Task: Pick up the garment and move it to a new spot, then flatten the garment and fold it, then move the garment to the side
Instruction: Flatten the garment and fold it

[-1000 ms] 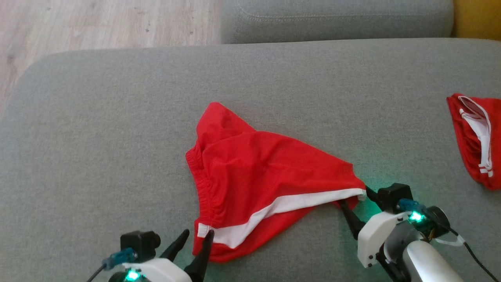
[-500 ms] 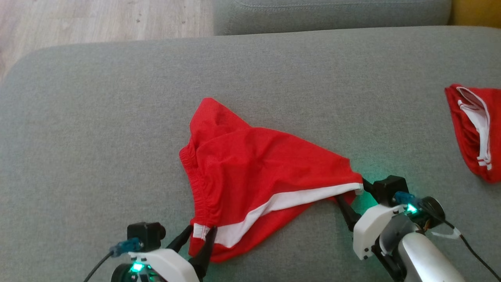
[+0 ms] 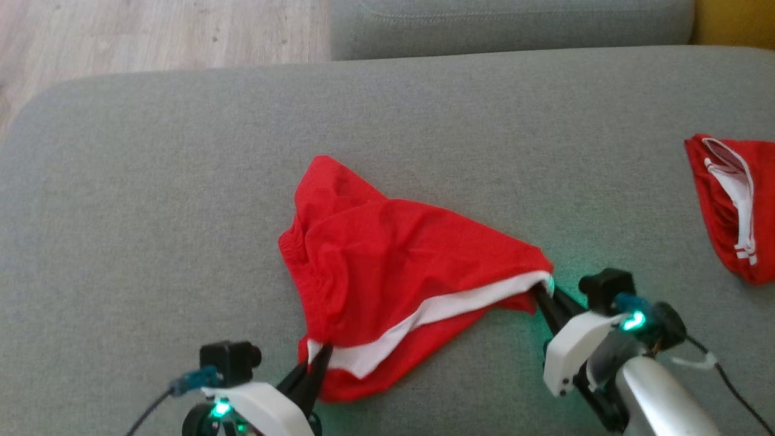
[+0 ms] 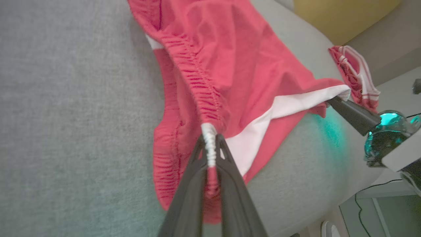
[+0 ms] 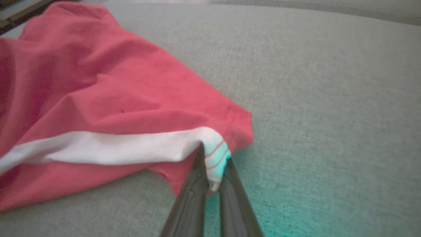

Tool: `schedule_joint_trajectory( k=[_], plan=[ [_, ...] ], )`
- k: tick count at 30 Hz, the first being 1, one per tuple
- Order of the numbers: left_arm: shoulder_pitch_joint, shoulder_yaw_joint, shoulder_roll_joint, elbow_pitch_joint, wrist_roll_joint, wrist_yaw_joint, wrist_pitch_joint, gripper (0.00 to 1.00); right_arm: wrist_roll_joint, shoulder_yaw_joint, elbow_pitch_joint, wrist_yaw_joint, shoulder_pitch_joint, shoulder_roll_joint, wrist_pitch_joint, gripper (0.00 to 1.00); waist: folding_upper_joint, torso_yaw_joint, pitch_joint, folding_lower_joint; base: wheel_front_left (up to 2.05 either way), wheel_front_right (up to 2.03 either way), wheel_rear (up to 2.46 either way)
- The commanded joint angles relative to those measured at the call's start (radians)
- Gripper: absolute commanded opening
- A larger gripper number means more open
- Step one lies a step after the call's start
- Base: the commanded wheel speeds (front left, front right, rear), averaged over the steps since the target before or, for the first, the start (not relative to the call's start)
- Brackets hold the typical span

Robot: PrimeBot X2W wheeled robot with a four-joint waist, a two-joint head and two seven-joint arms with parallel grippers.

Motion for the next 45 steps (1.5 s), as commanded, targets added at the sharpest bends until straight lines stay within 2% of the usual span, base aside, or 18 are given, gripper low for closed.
schedule_joint_trajectory(
  k=[1,4,6,13,16,20,23,26,28,30,33,35,39,42,45],
  plan=[
    [-0.04,0.037,-0.002,-0.08,-0.033,-0.012,-0.01,0.0,0.03,0.004,-0.072,0.007,-0.043,-0.011,-0.004,0.0,0.0,-0.002,-0.009,0.0,0.0,0.0,0.0],
    [-0.04,0.051,-0.009,-0.147,-0.085,-0.014,-0.012,0.0,0.059,-0.001,-0.137,0.007,-0.035,-0.04,0.017,0.0,0.0,-0.007,-0.02,0.0,0.0,0.0,0.0],
    [-0.041,0.064,-0.011,-0.227,-0.145,-0.016,-0.004,0.0,0.103,-0.018,-0.224,0.007,-0.018,-0.075,0.053,0.0,0.0,-0.013,-0.031,0.0,0.0,0.0,0.0],
    [-0.085,0.13,-0.008,-0.496,-0.315,-0.012,0.048,0.0,0.31,-0.08,-0.646,0.007,0.081,-0.246,0.264,0.0,0.0,-0.051,-0.065,0.0,0.0,0.0,0.0],
    [-0.119,0.154,-0.012,-0.588,-0.375,0.006,0.072,0.0,0.428,-0.108,-0.846,0.007,0.116,-0.334,0.364,0.0,0.0,-0.078,-0.073,0.0,0.0,0.0,0.0],
    [-0.191,0.186,-0.013,-0.689,-0.442,0.045,0.114,0.0,0.579,-0.228,-1.031,0.007,0.137,-0.444,0.489,0.0,0.0,-0.113,-0.073,0.0,0.0,0.0,0.0],
    [-0.26,0.204,-0.001,-0.735,-0.494,0.075,0.164,0.0,0.68,-0.352,-1.094,0.007,0.123,-0.492,0.563,0.0,0.0,-0.131,-0.056,0.0,0.0,0.0,0.0],
    [-0.349,0.226,0.022,-0.74,-0.517,0.101,0.208,0.0,0.75,-0.446,-1.089,0.007,0.069,-0.527,0.618,0.0,0.0,-0.143,-0.011,0.0,0.0,0.0,0.0],
    [-0.427,0.228,0.039,-0.711,-0.514,0.112,0.237,0.0,0.788,-0.466,-1.063,0.007,0.017,-0.542,0.647,0.0,0.0,-0.142,0.04,0.0,0.0,0.0,0.0],
    [-0.525,0.213,0.047,-0.653,-0.503,0.12,0.263,0.0,0.823,-0.451,-1.026,0.007,-0.055,-0.544,0.674,0.0,0.0,-0.137,0.103,0.0,0.0,0.0,0.0],
    [-0.706,0.183,0.055,-0.496,-0.441,0.118,0.278,0.0,0.813,-0.385,-0.934,0.007,-0.21,-0.527,0.69,0.0,0.0,-0.127,0.199,0.0,0.0,0.0,0.0],
    [-0.837,0.162,0.055,-0.368,-0.378,0.11,0.265,0.0,0.778,-0.328,-0.853,0.007,-0.347,-0.488,0.677,0.0,0.0,-0.122,0.266,0.0,0.0,0.0,0.0],
    [-1.113,0.14,0.056,-0.084,-0.226,0.083,0.169,0.0,0.625,-0.263,-0.646,0.007,-0.656,-0.347,0.564,0.0,0.0,-0.121,0.383,0.0,0.0,0.0,0.0],
    [-1.311,0.147,0.036,0.091,-0.142,0.054,0.024,0.0,0.516,-0.266,-0.476,0.007,-0.872,-0.235,0.442,0.0,0.0,-0.12,0.463,0.0,0.0,0.0,0.0],
    [-1.448,0.154,0.02,0.26,-0.092,0.023,-0.142,0.0,0.428,-0.244,-0.342,0.007,-1.001,-0.158,0.329,0.0,0.0,-0.121,0.514,0.0,0.0,0.0,0.0]
  ],
)
